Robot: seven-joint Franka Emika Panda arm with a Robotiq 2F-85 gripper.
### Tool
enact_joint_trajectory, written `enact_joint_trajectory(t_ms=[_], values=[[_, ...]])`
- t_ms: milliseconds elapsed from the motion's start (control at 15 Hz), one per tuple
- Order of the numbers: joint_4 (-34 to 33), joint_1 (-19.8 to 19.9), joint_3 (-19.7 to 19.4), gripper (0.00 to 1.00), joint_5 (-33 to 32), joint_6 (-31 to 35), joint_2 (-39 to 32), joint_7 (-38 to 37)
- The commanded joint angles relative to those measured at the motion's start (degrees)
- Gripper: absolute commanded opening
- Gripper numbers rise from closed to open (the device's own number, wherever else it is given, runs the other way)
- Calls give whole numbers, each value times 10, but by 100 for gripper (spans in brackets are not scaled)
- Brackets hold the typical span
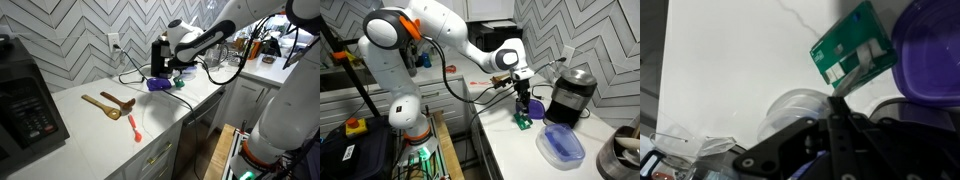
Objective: Remove a piece of gum from the green object
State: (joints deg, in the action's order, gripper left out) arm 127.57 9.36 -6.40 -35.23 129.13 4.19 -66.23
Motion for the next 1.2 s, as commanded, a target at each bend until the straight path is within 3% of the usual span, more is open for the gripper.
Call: enact_joint_trajectory(t_ms=[0,333,867,1133], values=[[15,-1,-5,0,59,-2,24,53],[11,0,1,0,105,-90,40,112],[15,2,-2,0,148,-82,33,122],[32,11,-15,0,149,-52,51,183]])
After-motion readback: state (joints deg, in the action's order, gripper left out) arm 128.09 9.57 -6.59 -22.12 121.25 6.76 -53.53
